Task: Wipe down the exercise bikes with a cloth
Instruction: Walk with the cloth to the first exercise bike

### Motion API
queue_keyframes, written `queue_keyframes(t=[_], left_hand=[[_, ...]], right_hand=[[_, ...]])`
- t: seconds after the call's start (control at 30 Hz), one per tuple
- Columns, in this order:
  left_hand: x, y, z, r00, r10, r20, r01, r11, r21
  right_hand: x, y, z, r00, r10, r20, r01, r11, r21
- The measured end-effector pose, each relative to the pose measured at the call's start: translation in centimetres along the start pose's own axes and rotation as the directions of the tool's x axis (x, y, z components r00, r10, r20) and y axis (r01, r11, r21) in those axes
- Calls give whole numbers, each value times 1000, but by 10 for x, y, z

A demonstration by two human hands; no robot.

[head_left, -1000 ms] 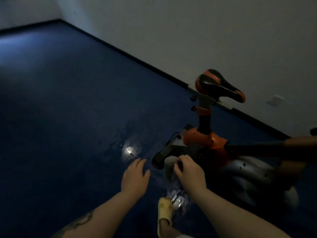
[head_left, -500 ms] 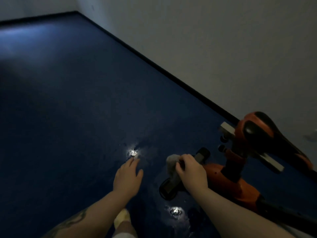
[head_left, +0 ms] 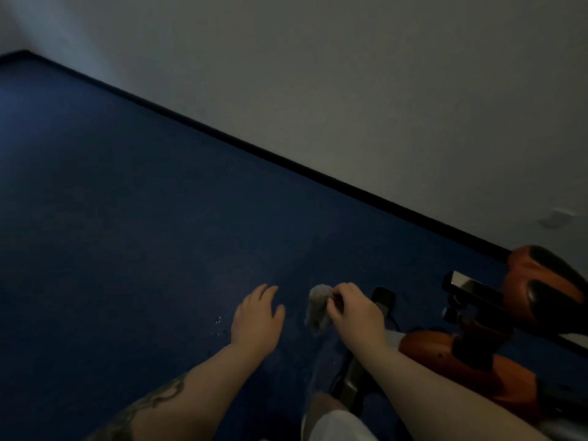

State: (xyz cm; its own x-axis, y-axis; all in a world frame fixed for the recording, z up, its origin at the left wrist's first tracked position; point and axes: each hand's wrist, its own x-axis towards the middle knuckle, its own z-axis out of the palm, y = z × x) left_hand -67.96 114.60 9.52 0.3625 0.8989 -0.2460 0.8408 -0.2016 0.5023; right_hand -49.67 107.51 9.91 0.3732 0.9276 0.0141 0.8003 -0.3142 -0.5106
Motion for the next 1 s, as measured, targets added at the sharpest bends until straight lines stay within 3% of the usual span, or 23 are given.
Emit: queue_keyframes(t=[0.57, 0.83, 1.0], left_hand=[[291, 106, -21, 944, 257, 209, -277, 958, 72], [417, 173, -19, 866, 384, 320, -419, 907, 46], [506, 233, -15, 722, 523, 453, -607, 793, 51]], right_hand=[[234, 72, -32, 944, 305, -128, -310, 950, -22], [331, 110, -54, 848, 492, -196, -498, 867, 24], [379, 130, -68, 682, 656, -323, -649, 747, 145]])
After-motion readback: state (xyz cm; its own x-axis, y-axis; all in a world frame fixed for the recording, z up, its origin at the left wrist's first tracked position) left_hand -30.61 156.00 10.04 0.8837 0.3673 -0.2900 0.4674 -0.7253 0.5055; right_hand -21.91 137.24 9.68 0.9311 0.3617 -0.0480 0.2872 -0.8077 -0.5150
